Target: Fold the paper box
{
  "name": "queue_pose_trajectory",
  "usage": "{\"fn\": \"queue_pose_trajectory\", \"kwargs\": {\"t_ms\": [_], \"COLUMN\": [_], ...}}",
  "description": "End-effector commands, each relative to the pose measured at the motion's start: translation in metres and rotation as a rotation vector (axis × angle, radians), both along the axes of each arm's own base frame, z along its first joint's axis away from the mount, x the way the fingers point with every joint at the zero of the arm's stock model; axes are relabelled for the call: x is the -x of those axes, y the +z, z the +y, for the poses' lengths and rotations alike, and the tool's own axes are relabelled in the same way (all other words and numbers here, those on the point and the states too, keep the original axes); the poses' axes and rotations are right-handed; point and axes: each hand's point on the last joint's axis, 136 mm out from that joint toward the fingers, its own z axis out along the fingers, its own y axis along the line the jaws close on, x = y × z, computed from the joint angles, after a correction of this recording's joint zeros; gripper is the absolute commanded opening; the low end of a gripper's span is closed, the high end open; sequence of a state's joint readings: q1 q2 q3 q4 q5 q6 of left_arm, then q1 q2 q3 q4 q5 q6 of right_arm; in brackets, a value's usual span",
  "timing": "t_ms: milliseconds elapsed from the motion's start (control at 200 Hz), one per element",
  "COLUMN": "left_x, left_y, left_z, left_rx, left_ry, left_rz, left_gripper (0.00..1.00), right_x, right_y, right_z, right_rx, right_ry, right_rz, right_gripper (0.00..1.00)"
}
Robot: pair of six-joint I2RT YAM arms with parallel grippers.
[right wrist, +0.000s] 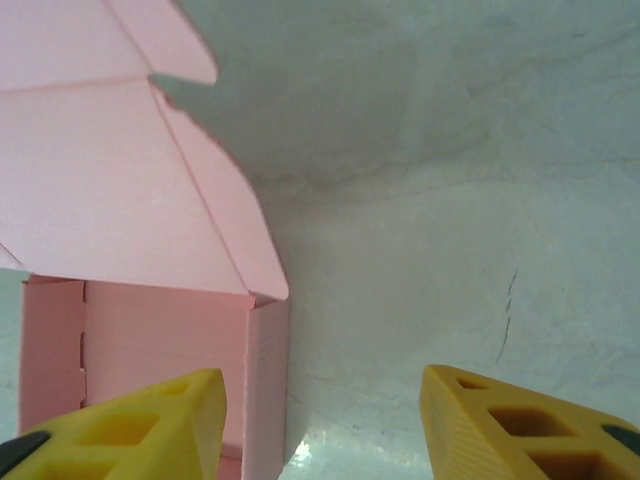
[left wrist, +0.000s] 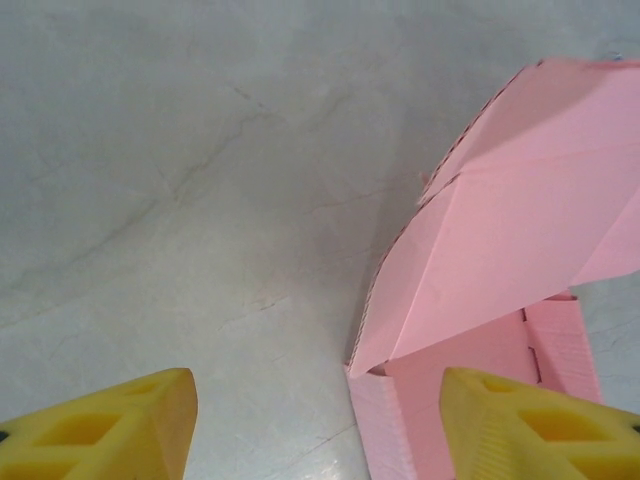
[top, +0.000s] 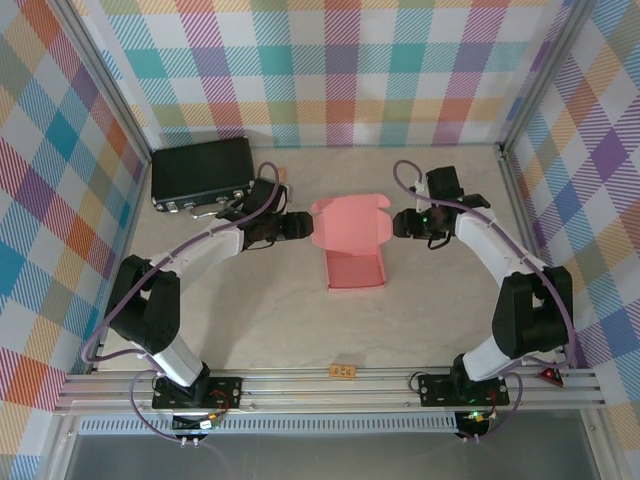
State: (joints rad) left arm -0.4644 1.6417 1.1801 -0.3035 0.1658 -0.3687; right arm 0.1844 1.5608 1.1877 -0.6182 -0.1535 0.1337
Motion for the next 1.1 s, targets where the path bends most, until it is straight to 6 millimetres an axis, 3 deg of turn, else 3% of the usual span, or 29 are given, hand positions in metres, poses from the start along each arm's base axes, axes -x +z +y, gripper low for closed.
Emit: {"fn": "queue_pose_trajectory", "kwargs": {"t_ms": [0, 170, 335, 530, 735, 935, 1095], "left_x": [-0.008, -0.008, 0.007, 0.024, 0.03, 0.031, 0.031], "left_y": [0.008, 0.021, 0.02, 0.021, 0.023, 0.021, 0.017], "left_z": [-0.004, 0.002, 0.012, 0.017, 0.018, 0.018, 0.017], "left_rx": [0.032, 0.069, 0.078, 0.109, 0.12, 0.12, 0.122], "left_ry": [-0.04, -0.027, -0.012, 0.0, 0.0, 0.001, 0.001], "left_rz": [-0.021, -0.066, -0.053, -0.028, -0.017, -0.009, 0.002], "left_gripper": [0.66, 0.68, 0.69, 0.69, 0.69, 0.69, 0.68], "right_x": [-0.026, -0.071, -0.109, -0.152, -0.185, -0.195, -0.191], "right_y": [0.005, -0.011, -0.027, -0.042, -0.06, -0.084, -0.099], "right_z": [-0.008, -0.064, -0.093, -0.105, -0.11, -0.113, -0.111], "right_rx": [-0.084, -0.099, -0.052, -0.002, 0.038, 0.072, 0.067], "right_ry": [0.011, -0.191, -0.265, -0.279, -0.218, -0.19, -0.178], "right_rz": [-0.043, 0.013, 0.054, 0.078, 0.095, 0.137, 0.185], "right_gripper": [0.54, 0.52, 0.49, 0.45, 0.45, 0.42, 0.41]}}
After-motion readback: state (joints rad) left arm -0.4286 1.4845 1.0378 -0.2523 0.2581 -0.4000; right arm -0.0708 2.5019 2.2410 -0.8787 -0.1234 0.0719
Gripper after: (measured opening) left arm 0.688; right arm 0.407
